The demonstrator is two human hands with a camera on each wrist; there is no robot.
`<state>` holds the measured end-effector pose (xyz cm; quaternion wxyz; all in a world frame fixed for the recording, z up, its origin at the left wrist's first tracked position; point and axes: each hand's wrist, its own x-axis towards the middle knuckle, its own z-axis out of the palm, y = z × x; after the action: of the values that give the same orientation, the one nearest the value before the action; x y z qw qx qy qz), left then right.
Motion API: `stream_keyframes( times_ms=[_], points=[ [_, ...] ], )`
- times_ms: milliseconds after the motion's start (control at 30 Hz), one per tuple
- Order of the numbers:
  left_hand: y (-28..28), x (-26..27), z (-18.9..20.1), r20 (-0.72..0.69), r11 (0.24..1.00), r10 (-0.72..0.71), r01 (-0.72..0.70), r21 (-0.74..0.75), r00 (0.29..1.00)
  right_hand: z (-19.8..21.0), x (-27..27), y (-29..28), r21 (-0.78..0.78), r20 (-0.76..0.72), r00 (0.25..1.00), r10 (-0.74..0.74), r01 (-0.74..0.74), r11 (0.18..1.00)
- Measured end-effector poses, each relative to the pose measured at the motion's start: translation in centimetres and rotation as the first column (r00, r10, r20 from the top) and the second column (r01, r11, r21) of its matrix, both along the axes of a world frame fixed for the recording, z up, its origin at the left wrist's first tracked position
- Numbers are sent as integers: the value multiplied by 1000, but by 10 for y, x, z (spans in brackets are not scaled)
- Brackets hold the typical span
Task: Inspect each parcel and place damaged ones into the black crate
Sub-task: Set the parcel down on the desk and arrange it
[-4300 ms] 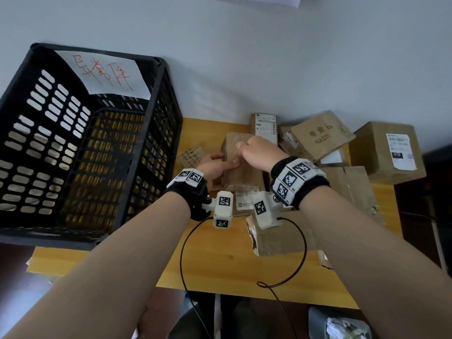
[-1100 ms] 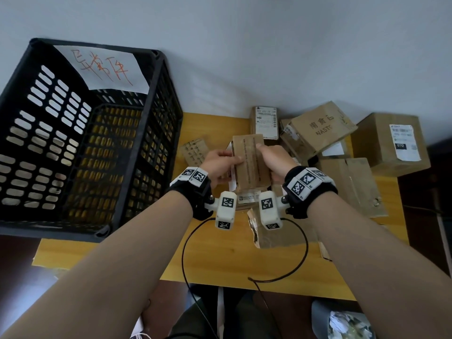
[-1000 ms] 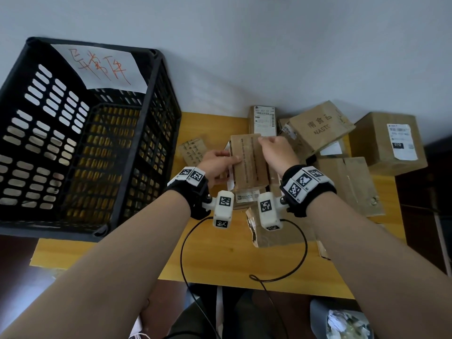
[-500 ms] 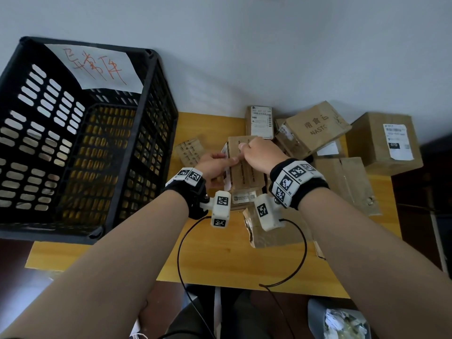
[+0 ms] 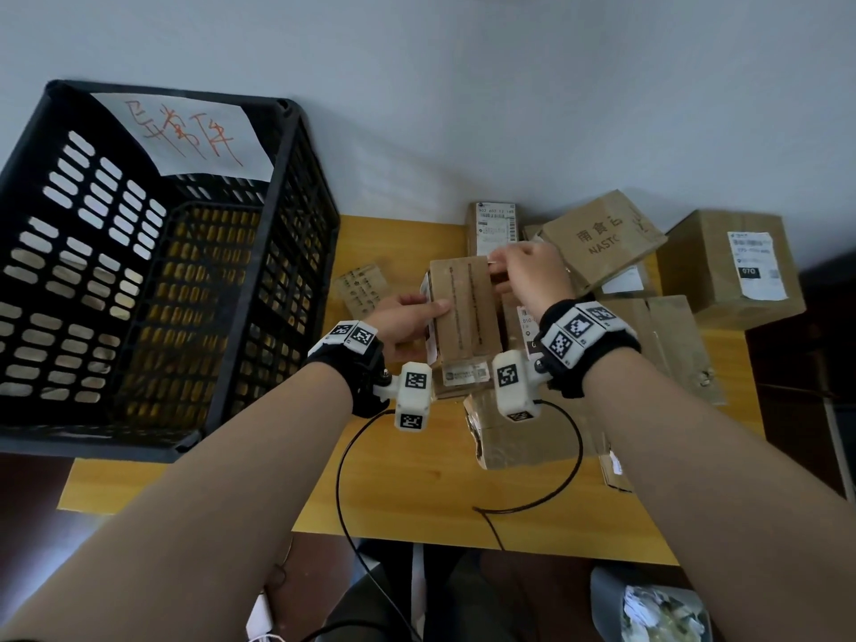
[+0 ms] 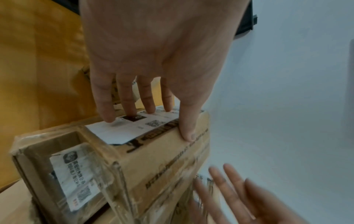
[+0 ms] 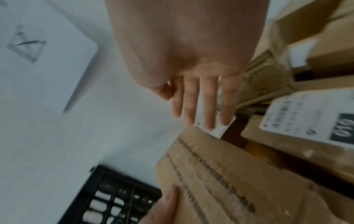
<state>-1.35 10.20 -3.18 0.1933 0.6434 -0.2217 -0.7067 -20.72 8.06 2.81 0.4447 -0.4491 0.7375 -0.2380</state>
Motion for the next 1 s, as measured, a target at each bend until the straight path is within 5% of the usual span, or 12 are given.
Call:
stream_keyframes(
  times_ms=[200,367,500,667,767,900,1000],
  points=[
    [7,2,6,-73,999,2,-5,-42,997,-4,7,11,286,108,994,-10,-21,958],
    [-2,1,30,-137,983,2,-27,-181,991,9,7,6,160,70,992,-105,93,983],
    [-7,-3,37,-130,968,48,-78,-239,990,12,6,5,77,193,960,-203,191,979],
    [2,-6,24,-77,980,79,-92,-176,994,11,8,22,185,203,970,-132,94,978],
    [8,-7,20,-34,988,61,-65,-140,998,9,3,24,189,118,992,-41,19,982],
    [7,-12,20,27,984,77,-72,-162,997,25,1,16,-58,-138,990,30,-38,998],
    [6,-15,23,46,980,93,-83,-182,995,44,8,14,-129,-166,980,110,-132,983]
  ],
)
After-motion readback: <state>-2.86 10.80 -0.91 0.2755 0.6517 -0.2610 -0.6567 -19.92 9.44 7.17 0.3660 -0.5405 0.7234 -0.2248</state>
